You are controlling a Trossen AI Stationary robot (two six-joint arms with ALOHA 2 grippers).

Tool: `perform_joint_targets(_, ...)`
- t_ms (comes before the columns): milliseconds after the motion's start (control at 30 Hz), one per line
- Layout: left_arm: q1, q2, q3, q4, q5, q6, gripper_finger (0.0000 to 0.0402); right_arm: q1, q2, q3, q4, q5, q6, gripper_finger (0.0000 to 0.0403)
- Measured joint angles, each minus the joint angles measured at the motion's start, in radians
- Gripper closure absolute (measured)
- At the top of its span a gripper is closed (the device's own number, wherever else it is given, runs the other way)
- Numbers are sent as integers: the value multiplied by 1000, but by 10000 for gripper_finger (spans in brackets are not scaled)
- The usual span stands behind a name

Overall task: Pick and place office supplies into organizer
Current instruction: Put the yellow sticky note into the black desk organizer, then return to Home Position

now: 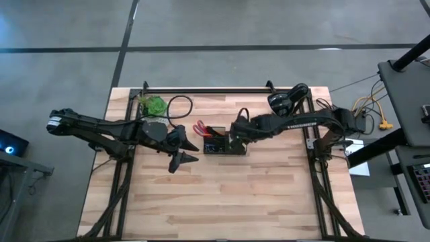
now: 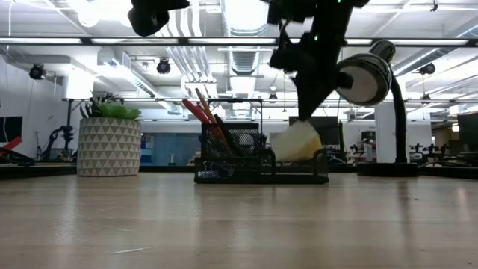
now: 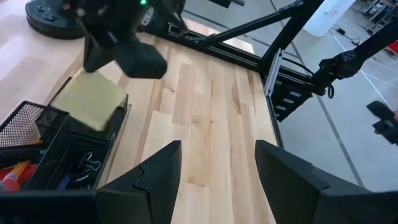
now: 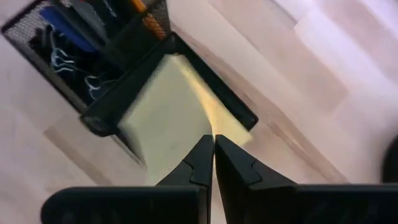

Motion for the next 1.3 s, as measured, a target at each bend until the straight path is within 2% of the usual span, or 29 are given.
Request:
perform_joint_targets(200, 0, 0, 0, 1, -1, 0, 213, -27, 43, -42, 97, -68, -43, 395)
perform_joint_targets(500, 0, 0, 0, 1, -27, 2, 213, -26, 96, -45, 121, -46, -36, 390)
perform_joint_targets(633, 0, 0, 0, 1, -27, 1, 213, -18, 96, -45, 78, 12, 10, 355)
perform_joint_targets(933, 0, 0, 5, 1, -26, 1, 213, 20, 87, -5, 64, 39, 23, 222)
perform_joint_targets(1033, 0, -10, 18, 14, -29, 7, 213, 66, 61, 50, 64, 149, 18, 205)
perform_joint_targets(1133, 0, -36, 31, 28, -62, 112, 213, 114, 28, 136, 65, 256, -10, 202)
perform_joint_targets(1200, 0, -61, 41, 29, -88, 196, 213, 133, 16, 201, 60, 257, -64, 202)
perform_joint_targets(1300, 0, -118, 42, 31, -106, 172, 213, 156, 8, 314, 41, 217, -102, 202)
